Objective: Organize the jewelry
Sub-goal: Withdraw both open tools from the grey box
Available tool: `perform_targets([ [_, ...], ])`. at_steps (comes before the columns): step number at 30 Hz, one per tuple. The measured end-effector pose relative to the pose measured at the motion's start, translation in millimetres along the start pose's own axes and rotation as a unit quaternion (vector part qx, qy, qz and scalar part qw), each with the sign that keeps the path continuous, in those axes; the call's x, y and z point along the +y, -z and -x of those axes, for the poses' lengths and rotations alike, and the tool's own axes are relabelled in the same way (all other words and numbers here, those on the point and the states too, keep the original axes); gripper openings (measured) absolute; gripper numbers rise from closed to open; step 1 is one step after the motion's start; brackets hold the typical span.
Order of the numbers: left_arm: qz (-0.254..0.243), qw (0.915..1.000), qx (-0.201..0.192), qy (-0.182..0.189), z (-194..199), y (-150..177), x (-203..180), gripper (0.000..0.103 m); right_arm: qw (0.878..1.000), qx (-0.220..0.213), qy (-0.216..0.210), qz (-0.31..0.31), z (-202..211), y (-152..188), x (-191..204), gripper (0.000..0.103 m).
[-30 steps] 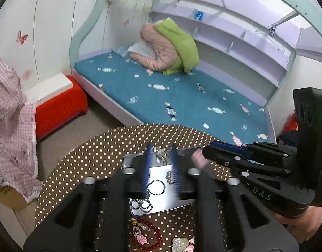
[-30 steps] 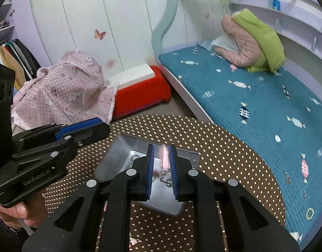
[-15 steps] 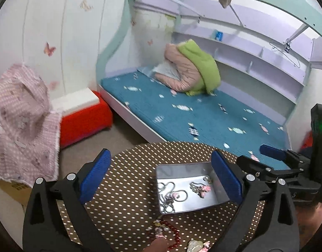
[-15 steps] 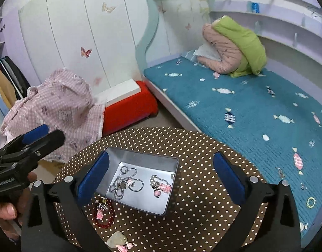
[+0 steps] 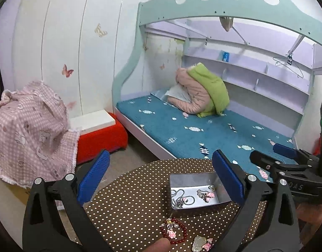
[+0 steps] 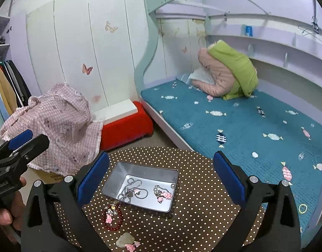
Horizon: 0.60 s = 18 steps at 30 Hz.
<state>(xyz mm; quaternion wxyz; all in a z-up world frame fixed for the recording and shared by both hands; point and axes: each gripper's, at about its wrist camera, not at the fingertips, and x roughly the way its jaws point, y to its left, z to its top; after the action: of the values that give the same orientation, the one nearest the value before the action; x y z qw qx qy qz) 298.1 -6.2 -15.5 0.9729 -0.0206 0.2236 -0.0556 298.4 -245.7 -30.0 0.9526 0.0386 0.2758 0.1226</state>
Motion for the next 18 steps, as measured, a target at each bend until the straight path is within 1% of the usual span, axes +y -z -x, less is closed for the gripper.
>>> perform_targets([
  [3, -0.002, 0.9999, -0.007, -0.008, 10.8, 2.1, 1.6, 0.098, 1.000, -0.014, 0.004, 0.004, 14.2, 2.8, 3.9, 0.096],
  [10, 0.009, 0.9997, -0.016, -0.014, 32.9, 12.1, 8.5, 0.098, 0.999, -0.043, 0.011, 0.008, 44.8, 9.1, 14.3, 0.096],
  [18, 0.012, 0.9994, -0.017, -0.029, 52.8, 29.0, 11.7, 0.098, 0.997, -0.069, 0.019, 0.015, 72.2, 16.5, 23.1, 0.096],
])
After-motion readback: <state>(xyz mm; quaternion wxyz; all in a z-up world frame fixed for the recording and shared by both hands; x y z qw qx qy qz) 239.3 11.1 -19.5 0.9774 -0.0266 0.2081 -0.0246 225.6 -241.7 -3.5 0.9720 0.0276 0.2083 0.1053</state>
